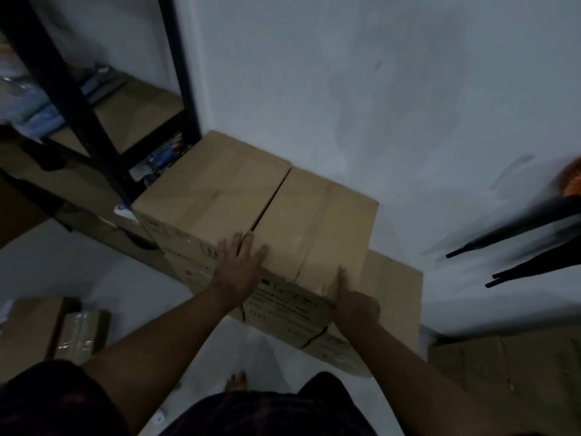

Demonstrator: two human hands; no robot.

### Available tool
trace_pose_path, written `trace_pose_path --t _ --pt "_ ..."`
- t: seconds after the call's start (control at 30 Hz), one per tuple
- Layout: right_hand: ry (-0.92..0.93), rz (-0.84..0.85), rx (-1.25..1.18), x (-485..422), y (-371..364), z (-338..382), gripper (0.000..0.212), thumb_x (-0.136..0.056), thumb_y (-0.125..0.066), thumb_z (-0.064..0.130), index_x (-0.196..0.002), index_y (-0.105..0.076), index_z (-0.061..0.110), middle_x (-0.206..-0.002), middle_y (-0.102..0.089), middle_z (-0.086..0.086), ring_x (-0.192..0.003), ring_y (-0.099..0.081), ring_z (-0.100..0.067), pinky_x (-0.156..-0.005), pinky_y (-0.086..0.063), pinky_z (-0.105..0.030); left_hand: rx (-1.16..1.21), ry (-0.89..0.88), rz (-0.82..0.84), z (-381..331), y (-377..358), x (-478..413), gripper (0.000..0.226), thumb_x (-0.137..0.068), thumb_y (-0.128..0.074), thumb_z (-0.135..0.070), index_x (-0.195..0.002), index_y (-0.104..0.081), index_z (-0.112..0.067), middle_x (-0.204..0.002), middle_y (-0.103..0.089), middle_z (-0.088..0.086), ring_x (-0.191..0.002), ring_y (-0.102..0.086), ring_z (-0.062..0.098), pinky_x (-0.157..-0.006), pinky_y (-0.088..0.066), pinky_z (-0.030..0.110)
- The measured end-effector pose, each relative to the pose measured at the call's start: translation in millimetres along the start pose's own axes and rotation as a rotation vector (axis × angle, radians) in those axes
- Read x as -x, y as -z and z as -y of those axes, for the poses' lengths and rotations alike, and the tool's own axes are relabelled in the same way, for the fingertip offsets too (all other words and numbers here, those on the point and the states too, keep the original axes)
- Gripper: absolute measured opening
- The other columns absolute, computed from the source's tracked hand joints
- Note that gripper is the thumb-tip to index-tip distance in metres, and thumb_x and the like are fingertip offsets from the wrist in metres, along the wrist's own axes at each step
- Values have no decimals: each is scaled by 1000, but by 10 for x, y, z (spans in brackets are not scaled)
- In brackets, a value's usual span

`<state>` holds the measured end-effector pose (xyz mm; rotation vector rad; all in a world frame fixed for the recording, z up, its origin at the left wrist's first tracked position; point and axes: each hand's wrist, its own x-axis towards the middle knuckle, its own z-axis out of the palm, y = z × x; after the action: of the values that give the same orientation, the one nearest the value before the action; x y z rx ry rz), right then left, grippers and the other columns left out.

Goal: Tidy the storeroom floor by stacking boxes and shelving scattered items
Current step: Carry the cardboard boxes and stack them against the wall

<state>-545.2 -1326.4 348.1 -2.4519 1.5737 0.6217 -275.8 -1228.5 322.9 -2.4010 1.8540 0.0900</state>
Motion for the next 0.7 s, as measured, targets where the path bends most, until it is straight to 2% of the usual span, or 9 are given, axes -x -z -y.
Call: trace_pose_path --t 0.03,0.1,0.17,0.2,0.27,0.37,0.57,0.63,0.7 --pt "-15 -34 93 -4 36 72 82 -103 -40 29 -160 18 17 -111 -72 -4 -90 -70 -26 -50 -33 -30 20 -4 8 4 -16 101 81 -95 -53 -52 -162 -10 -34 -169 -4 15 -154 0 42 -120 -7 64" --pt "4 -52 237 -35 161 214 70 -103 -42 26 -162 -9 8 -118 -70 -4 -97 -69 -27 -53 -36 -31 103 -36 20 40 -35 308 82 -91 -58 -44 -160 -16 -32 -167 -11 13 -153 -4 39 -121 -12 63" --pt "91 -100 261 -55 284 339 44 -101 -47 26 -143 -48 12 -120 -69 -5 -101 -69 -27 -63 -42 -31 171 -73 -2 82 -48 517 78 -86 -62 -33 -157 -29 -28 -162 -22 15 -151 -15 38 -119 -22 62" --pt "150 -119 239 -42 344 392 35 -101 -47 27 -132 -55 15 -120 -69 -5 -103 -68 -27 -67 -42 -31 186 -81 -23 95 -45 611 73 -86 -63 -29 -154 -37 -25 -159 -27 17 -149 -20 39 -118 -26 61" --pt "302 -118 188 1 378 473 37 -101 -44 35 -132 -54 17 -124 -62 -8 -111 -60 -29 -73 -41 -35 195 -36 -34 98 -30 807 65 -87 -64 -26 -150 -46 -18 -158 -30 20 -148 -24 40 -120 -24 58" --pt "505 -87 224 125 296 501 52 -98 -44 36 -146 -41 17 -136 -46 -13 -120 -47 -33 -90 -44 -44 229 110 -62 68 -65 1203 63 -86 -65 -28 -147 -48 -19 -159 -31 18 -148 -24 39 -121 -22 51" --pt "542 -151 239 320 -59 289 73 -93 -51 41 -157 -23 19 -141 -36 -13 -121 -42 -32 -92 -46 -49 329 386 -108 -155 -272 2289 58 -78 -74 -32 -133 -60 -19 -143 -47 18 -135 -41 39 -105 -44 53" --pt "540 -177 329 369 -206 223 81 -94 -50 45 -161 -12 21 -153 -25 -15 -132 -34 -34 -102 -40 -55 338 459 -81 -264 -370 2748 55 -78 -71 -35 -129 -62 -18 -140 -49 19 -131 -45 40 -101 -47 53" --pt "497 -196 359 393 -404 225 81 -94 -50 44 -162 -9 26 -162 -13 -19 -144 -21 -38 -110 -26 -64 342 546 -73 -427 -426 3248 53 -78 -74 -34 -127 -64 -17 -137 -52 21 -127 -48 41 -99 -49 51"
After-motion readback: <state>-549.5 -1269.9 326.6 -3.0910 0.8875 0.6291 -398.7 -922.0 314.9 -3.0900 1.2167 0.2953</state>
